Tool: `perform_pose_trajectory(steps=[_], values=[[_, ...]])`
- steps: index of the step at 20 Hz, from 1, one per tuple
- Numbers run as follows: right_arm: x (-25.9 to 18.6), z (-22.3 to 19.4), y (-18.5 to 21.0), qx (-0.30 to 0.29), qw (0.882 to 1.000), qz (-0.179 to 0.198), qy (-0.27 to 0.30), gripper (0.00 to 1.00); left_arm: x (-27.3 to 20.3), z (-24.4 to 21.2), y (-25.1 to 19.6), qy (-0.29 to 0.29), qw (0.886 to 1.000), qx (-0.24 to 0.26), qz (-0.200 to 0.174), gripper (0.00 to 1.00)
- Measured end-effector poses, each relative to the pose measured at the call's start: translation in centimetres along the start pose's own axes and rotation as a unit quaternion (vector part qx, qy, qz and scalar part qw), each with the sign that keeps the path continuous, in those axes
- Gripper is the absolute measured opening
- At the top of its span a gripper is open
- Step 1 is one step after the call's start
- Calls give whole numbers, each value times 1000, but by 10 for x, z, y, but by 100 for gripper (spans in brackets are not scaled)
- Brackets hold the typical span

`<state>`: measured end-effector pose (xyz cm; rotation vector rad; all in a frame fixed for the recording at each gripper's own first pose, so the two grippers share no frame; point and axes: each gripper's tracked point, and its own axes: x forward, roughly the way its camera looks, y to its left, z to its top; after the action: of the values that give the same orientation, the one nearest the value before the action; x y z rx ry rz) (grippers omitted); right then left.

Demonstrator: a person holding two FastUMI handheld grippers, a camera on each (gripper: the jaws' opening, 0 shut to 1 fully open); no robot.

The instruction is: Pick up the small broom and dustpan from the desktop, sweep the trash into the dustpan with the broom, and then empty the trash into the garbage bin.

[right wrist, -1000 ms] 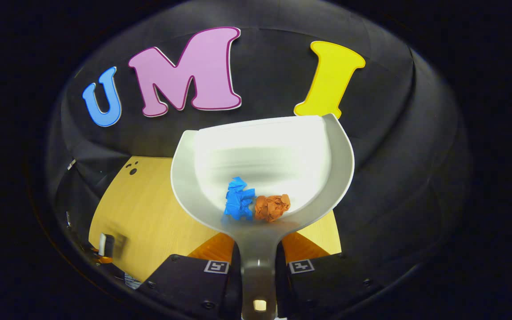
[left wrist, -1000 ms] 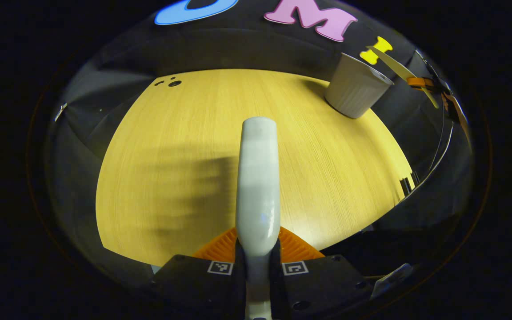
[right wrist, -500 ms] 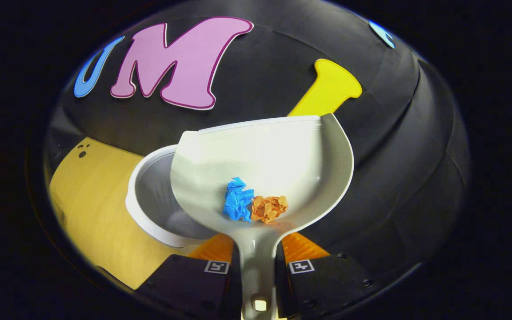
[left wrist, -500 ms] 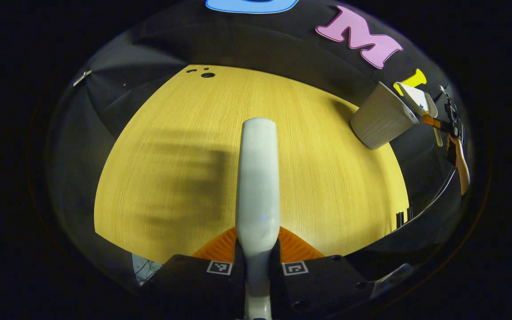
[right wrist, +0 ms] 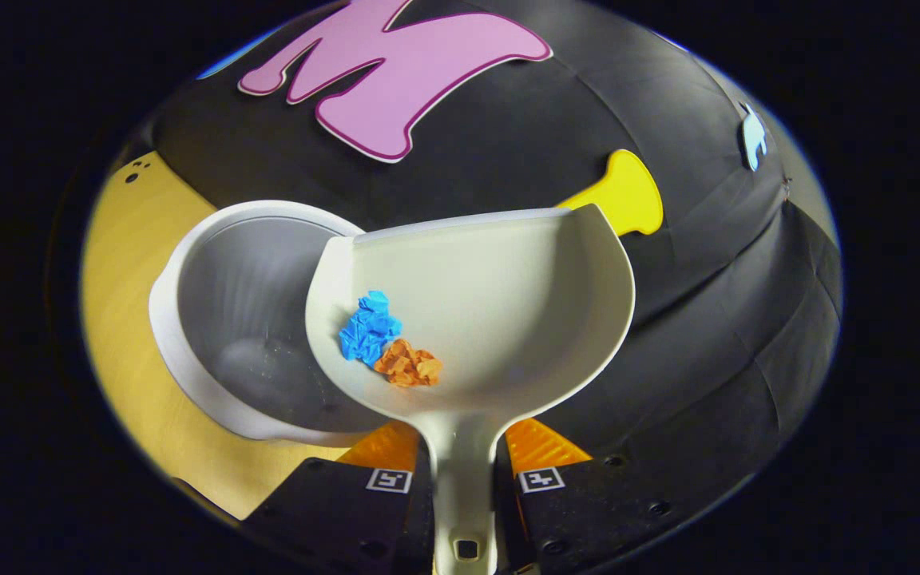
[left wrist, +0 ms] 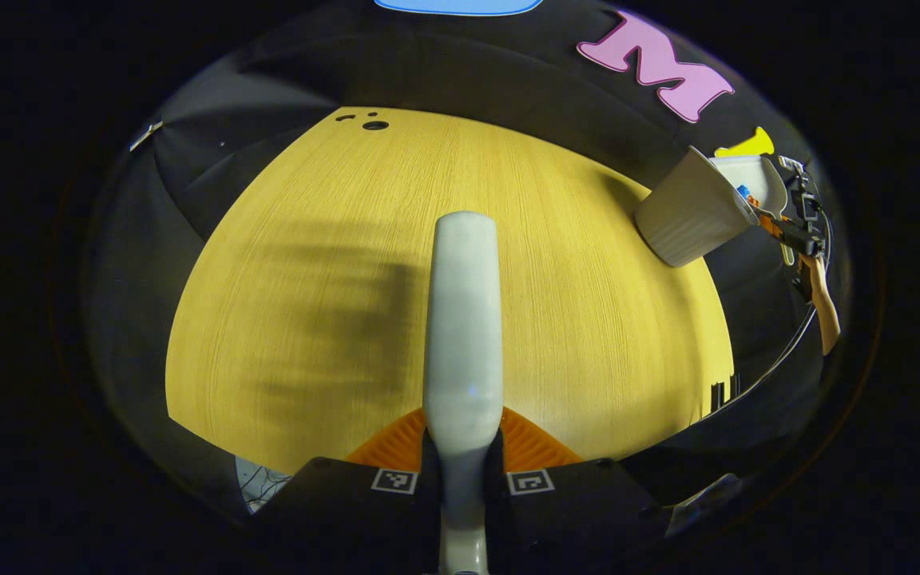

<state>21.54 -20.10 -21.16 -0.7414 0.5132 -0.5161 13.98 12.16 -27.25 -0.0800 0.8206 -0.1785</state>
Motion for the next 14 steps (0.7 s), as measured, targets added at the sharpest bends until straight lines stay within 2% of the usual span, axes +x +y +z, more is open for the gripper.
perform_pose_trajectory(steps=[1, 2, 5, 6, 8, 9, 10, 11, 14], values=[[-1, -1, -3, -16, 1000, -8, 0, 39, 1, 2, -2, 2, 1000, -11, -10, 26], [0, 0, -6, -35, 999, -19, -7, 34, 1, 4, -3, 0, 1000, -22, -16, 24], [-1, 4, -8, -93, 994, -41, -27, 34, -3, 6, -7, -5, 998, -62, -32, 27], [-1, 6, -9, -118, 991, -50, -32, 34, -4, 7, -8, -5, 997, -69, -33, 24], [-5, 9, -12, -162, 983, -70, -47, 34, -3, 6, -5, -5, 997, -66, -29, 28], [-5, 12, -13, -176, 980, -77, -54, 33, -3, 6, -6, -4, 997, -66, -27, 27], [-6, 14, -14, -187, 977, -82, -60, 29, -3, 5, -7, -3, 997, -69, -28, 27], [-6, 13, -14, -201, 973, -89, -65, 33, -3, 5, -7, -1, 997, -72, -30, 27], [-8, 19, -13, -247, 959, -108, -82, 33, -2, 7, -5, 4, 997, -75, -31, 27]])
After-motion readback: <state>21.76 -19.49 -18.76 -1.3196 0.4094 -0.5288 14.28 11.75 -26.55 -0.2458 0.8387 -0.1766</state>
